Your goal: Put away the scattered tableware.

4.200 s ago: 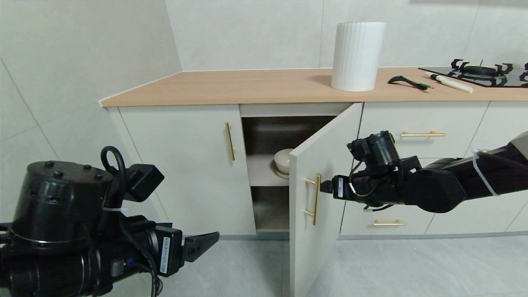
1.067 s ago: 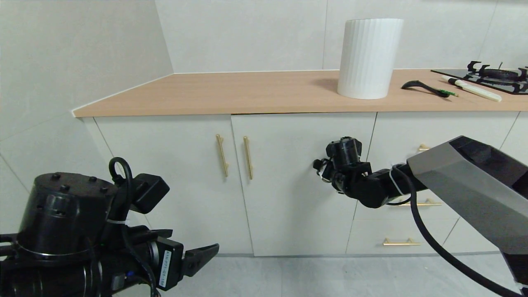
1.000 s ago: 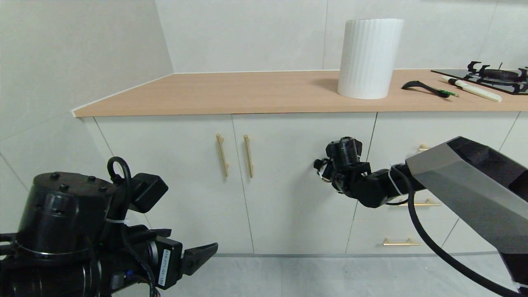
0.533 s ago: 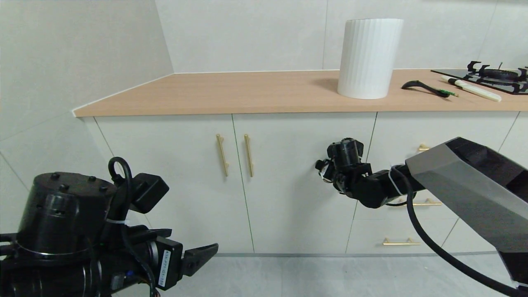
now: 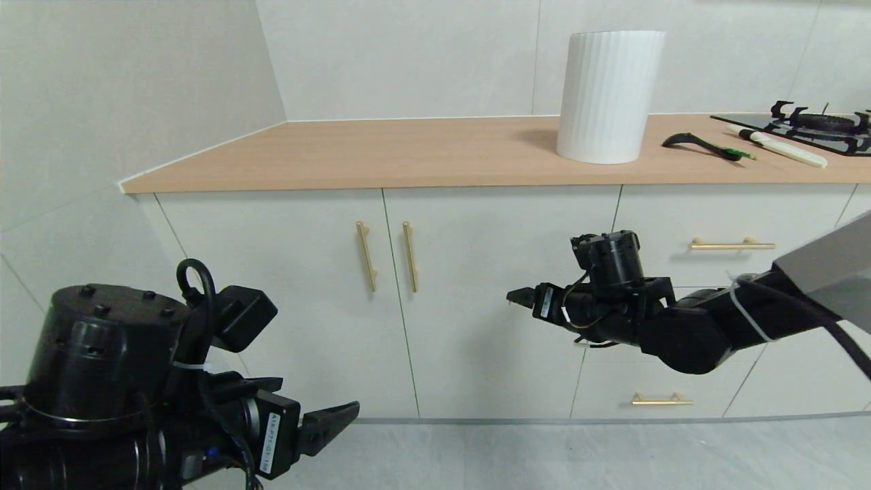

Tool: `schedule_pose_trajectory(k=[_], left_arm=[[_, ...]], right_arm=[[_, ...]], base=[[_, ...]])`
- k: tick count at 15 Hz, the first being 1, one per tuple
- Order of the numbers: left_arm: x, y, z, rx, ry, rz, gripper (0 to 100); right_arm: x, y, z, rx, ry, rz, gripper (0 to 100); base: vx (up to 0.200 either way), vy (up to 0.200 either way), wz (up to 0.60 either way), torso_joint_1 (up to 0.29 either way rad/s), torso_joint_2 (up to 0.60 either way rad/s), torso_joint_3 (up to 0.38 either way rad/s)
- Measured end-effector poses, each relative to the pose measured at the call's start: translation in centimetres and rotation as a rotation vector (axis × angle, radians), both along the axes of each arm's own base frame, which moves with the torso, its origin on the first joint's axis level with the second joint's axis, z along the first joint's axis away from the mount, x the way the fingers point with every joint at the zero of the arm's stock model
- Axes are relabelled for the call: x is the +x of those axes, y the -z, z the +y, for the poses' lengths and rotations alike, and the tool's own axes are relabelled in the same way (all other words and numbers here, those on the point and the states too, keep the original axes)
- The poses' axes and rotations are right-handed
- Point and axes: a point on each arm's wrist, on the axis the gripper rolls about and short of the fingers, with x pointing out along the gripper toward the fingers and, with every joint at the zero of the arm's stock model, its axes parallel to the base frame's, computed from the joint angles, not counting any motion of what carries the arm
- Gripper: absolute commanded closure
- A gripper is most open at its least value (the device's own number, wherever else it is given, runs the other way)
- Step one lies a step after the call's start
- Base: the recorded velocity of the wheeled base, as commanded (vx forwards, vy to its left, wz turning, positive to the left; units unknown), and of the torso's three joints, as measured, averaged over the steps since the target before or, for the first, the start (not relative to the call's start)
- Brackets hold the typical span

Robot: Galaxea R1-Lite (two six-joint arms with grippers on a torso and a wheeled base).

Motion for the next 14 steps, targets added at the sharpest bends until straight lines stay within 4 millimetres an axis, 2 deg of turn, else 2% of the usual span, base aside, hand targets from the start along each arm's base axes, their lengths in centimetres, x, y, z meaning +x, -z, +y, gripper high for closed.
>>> schedule_pose_trajectory(k=[4, 7, 10, 12, 14], left_arm=[[-0.3, -0.5, 0.5, 0.007, -0.019, -0.035, 0], [-0.9, -1.9, 1.9, 0.024, -0.066, -0.130, 0], [-3.1, -3.0, 3.5, 0.012, -0.129, -0.229, 0], [-5.7, -3.1, 5.3, -0.003, -0.161, -0.298, 0], [-8.5, -2.2, 7.2, 0.002, -0.195, -0.358, 0]], right_arm=[[-2.3, -3.2, -1.4, -0.031, 0.021, -0.083, 0], [-5.2, -6.8, -4.0, -0.097, 0.075, -0.202, 0], [-9.7, -10.2, -7.7, -0.141, 0.159, -0.313, 0], [-14.2, -12.6, -10.8, -0.177, 0.195, -0.430, 0], [-19.2, -13.8, -13.9, -0.240, 0.234, -0.548, 0]], base=[[0.000, 0.000, 0.00, 0.000, 0.00, 0.000], [0.000, 0.000, 0.00, 0.000, 0.00, 0.000], [0.000, 0.000, 0.00, 0.000, 0.00, 0.000], [0.000, 0.000, 0.00, 0.000, 0.00, 0.000], [0.000, 0.000, 0.00, 0.000, 0.00, 0.000]])
